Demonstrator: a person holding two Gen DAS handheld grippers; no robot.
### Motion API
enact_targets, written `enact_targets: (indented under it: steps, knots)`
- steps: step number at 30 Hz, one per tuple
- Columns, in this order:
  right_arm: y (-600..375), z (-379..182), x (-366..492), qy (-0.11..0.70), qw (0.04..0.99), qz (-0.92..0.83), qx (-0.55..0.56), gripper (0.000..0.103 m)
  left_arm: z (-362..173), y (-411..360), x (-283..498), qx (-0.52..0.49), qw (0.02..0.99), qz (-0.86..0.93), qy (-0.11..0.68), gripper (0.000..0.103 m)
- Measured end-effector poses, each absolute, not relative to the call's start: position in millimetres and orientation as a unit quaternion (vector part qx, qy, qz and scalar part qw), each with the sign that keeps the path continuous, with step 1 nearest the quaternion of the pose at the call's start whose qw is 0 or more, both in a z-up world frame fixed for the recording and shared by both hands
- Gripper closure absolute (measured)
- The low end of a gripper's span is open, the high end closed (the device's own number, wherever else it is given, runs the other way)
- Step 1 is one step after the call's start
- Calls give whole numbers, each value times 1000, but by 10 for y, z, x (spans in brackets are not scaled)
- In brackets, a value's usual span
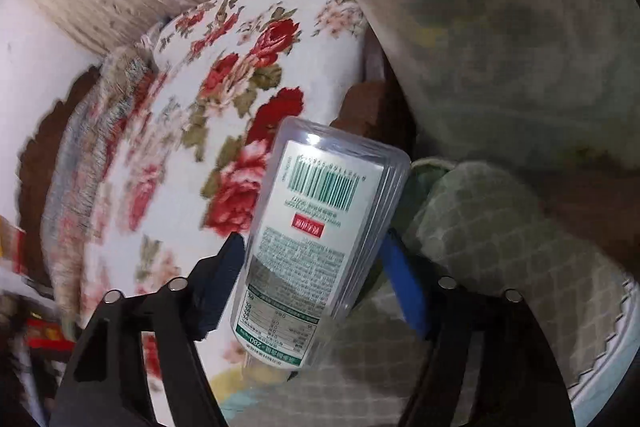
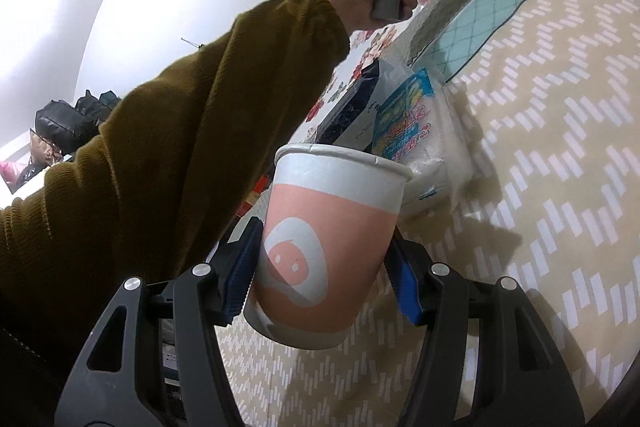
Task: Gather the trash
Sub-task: 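Grasp the clear plastic bottle with the left gripper while the right gripper holds the cup, then carry cup and bottle over the wastebasket and open both grippers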
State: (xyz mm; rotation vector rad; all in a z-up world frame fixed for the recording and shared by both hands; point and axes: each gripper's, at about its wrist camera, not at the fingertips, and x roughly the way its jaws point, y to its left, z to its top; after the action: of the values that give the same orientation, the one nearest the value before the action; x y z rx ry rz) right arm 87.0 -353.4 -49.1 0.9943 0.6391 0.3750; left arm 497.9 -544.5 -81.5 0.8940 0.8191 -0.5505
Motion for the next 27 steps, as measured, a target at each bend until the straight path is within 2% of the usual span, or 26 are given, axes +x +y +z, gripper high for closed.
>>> enact_targets:
  steps: [5,10,18,27]
  knots:
    - [-3551,-504,883,302,814,174,464,43,-726,-5307,5052,381,805,-246,383,41]
    - [-3527,-444,868,302,816,170,463,43,-255,-5139,4881,336,823,-275,365,42]
    - [-3438,-239,734,276,848,160,424,43,718,-4618,3892,272,828,-372,319,42]
    - [-3321,35,194,249,891,123,359,43,1348,-3584,2900,189,854,-381,300,43]
